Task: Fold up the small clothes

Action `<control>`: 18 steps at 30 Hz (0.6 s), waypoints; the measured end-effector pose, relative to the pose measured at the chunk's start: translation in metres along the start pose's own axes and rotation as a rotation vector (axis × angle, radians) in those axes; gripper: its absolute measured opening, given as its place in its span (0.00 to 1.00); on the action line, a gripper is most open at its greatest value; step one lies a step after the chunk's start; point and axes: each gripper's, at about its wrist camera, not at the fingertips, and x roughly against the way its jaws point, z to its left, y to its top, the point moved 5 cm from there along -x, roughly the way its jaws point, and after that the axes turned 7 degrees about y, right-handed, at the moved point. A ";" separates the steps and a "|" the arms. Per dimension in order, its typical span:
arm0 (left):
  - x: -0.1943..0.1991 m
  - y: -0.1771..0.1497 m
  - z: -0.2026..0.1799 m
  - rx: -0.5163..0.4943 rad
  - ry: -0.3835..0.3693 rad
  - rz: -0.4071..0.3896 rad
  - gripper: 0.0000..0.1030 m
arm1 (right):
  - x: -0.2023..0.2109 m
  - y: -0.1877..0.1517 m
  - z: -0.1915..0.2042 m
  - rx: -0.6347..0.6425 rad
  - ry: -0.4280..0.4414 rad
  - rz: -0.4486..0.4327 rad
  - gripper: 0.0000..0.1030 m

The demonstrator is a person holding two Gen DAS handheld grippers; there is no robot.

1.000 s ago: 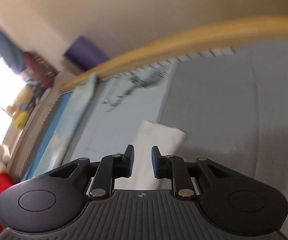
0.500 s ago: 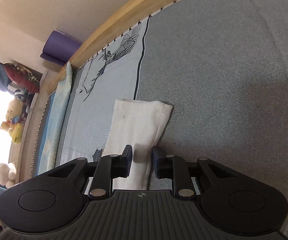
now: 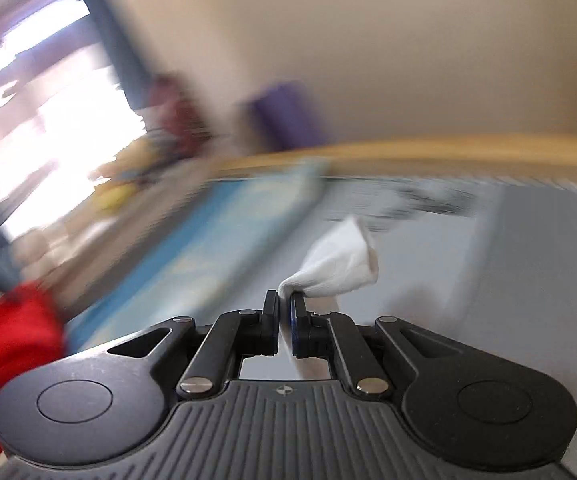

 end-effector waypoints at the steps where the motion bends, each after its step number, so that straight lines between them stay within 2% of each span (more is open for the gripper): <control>1: 0.000 0.001 0.008 0.027 0.007 0.010 0.77 | 0.002 -0.009 0.039 0.050 0.077 0.022 0.05; 4: 0.001 0.006 0.028 0.068 0.037 0.016 0.77 | 0.016 -0.056 0.158 0.206 0.320 0.109 0.05; 6: 0.001 0.007 0.040 0.095 0.043 0.026 0.77 | 0.033 -0.102 0.228 0.273 0.477 0.181 0.05; 7: 0.001 0.007 0.045 0.110 0.041 0.034 0.77 | 0.041 -0.130 0.258 0.290 0.553 0.245 0.06; 9: -0.001 0.008 0.054 0.139 0.034 0.054 0.77 | 0.049 -0.195 0.299 0.280 0.692 0.444 0.08; 11: -0.005 0.008 0.059 0.168 0.020 0.080 0.77 | 0.051 -0.264 0.313 0.285 0.722 0.666 0.09; 13: -0.008 0.007 0.063 0.198 0.004 0.108 0.77 | 0.054 -0.320 0.305 0.327 0.668 0.885 0.09; 14: -0.009 0.006 0.064 0.207 -0.004 0.121 0.77 | 0.057 -0.335 0.297 0.349 0.643 0.964 0.09; 16: -0.009 0.004 0.061 0.209 -0.024 0.128 0.77 | 0.068 -0.337 0.285 0.417 0.614 1.002 0.10; 18: -0.008 0.004 0.058 0.200 -0.042 0.125 0.77 | 0.069 -0.309 0.268 0.468 0.606 0.963 0.13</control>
